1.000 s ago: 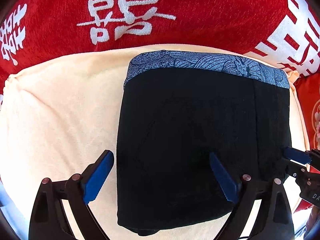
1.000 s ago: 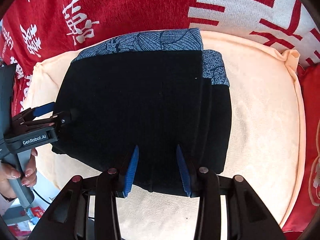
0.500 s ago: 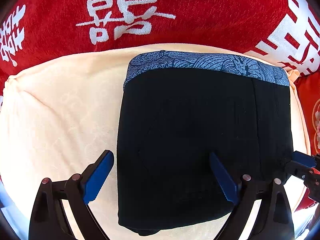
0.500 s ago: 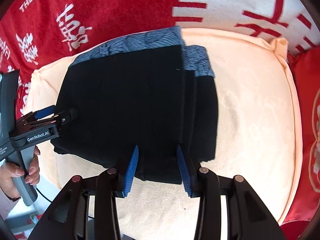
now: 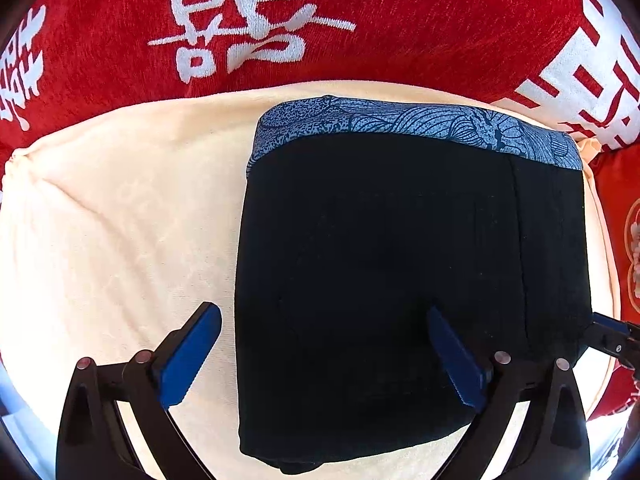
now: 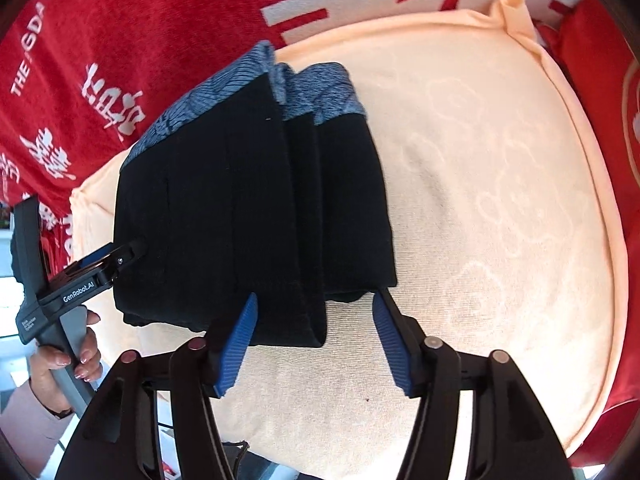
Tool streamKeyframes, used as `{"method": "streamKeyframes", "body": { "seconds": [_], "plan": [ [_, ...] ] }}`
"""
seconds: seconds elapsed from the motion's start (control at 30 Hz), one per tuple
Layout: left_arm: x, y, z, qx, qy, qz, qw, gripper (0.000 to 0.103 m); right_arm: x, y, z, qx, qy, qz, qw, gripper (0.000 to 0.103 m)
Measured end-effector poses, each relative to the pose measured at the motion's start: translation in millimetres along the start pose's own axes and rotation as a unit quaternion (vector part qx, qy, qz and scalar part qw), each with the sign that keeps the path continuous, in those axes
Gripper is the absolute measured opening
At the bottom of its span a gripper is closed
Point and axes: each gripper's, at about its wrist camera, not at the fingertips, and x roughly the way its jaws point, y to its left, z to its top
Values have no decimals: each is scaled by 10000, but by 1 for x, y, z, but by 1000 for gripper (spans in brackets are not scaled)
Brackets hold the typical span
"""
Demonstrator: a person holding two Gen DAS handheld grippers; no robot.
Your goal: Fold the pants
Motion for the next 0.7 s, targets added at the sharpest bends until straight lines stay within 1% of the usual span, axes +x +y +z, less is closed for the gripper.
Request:
{"method": "streamKeyframes", "body": {
  "seconds": [0.07,0.13,0.2,0.27,0.47,0.5,0.57,0.6,0.63,0.7],
  "plan": [
    [0,1,1,32,21,-27,10000,102,-1,-4,1,80,5,73,9999,72],
    [-1,3,4,44,65,-104,9999,102,-3,-9,3,161,-47,212,9996,74],
    [-3,10,6,-34,94,-303,9995,102,-5,-12,4,181,-104,308,9993,74],
    [-5,19,9,-149,96,-532,9984,102,-6,-14,7,167,-160,363,9991,79],
    [-10,52,22,-378,-16,-832,9958,102,-6,-25,16,167,-127,597,9980,79],
    [-7,57,25,-416,40,-954,9946,102,-5,-28,17,203,-122,668,9975,79],
    [9,66,29,-556,374,-1352,9886,102,1,-34,23,318,-107,868,9957,80],
    [18,70,29,-660,523,-1407,9865,102,6,-39,27,399,-78,1004,9941,80],
    [26,73,29,-732,591,-1403,9856,102,10,-42,30,450,-37,1104,9929,80],
    [28,74,30,-669,558,-1553,9840,102,15,-46,35,497,-18,1223,9912,80]
  ]
}}
